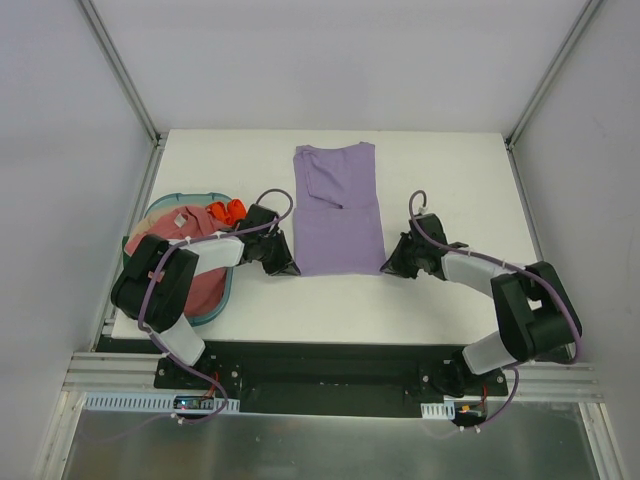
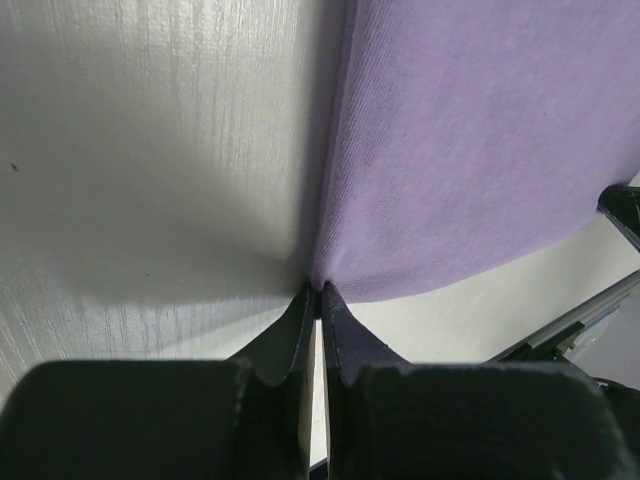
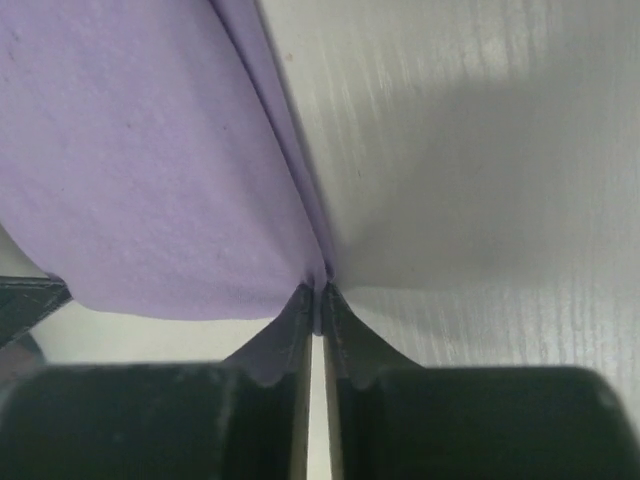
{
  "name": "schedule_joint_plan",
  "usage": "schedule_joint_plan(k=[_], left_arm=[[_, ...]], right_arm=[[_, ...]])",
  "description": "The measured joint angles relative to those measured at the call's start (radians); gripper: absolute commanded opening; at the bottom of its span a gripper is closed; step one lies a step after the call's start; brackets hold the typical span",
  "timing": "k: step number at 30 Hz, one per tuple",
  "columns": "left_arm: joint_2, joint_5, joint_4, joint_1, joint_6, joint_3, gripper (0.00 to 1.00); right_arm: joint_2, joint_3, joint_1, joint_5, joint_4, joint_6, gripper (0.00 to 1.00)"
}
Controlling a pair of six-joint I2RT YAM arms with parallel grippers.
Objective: Fold and stack the t-shirts
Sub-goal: Grab one side of the 2/3 rectangular tshirt with both arms, then fold the long partially folded tshirt into a neat square
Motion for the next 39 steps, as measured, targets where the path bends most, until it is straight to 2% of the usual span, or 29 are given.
schedule_joint_plan(k=[5, 9, 13, 16, 21, 26, 32, 39], left_arm=[[-0.008, 0.005, 0.000, -0.006, 0.002, -0.003, 0.00], [-0.106, -0.002, -0.009, -0.039, 0.003, -0.061, 0.00], [-0.306, -0.009, -0.046, -0.098, 0.000, -0.166, 0.00], [-0.489, -0.017, -0.118, -0.145, -0.010, -0.222, 0.00], [-0.840, -0.042, -0.269, -0.204, -0.051, -0.251, 0.00], [-1.085, -0.027, -0.361, -0.215, -0.104, -0.254, 0.00], [-1.163, -0.008, -0.418, -0.215, -0.116, -0.249, 0.00], [-1.088, -0.050, -0.449, -0.216, -0.100, -0.174, 0.00]], right_arm=[[-0.006, -0.003, 0.000, -0.017, -0.002, 0.010, 0.01], [-0.094, -0.034, 0.000, -0.067, -0.025, 0.009, 0.01], [-0.260, -0.097, 0.010, -0.145, -0.095, 0.010, 0.01], [-0.402, -0.116, 0.043, -0.198, -0.216, 0.009, 0.01], [-0.679, -0.102, 0.116, -0.255, -0.439, 0.019, 0.01], [-0.908, -0.045, 0.142, -0.336, -0.628, 0.085, 0.01], [-0.953, 0.035, 0.144, -0.396, -0.767, 0.125, 0.01], [-0.872, 0.124, 0.143, -0.373, -0.802, 0.101, 0.01]])
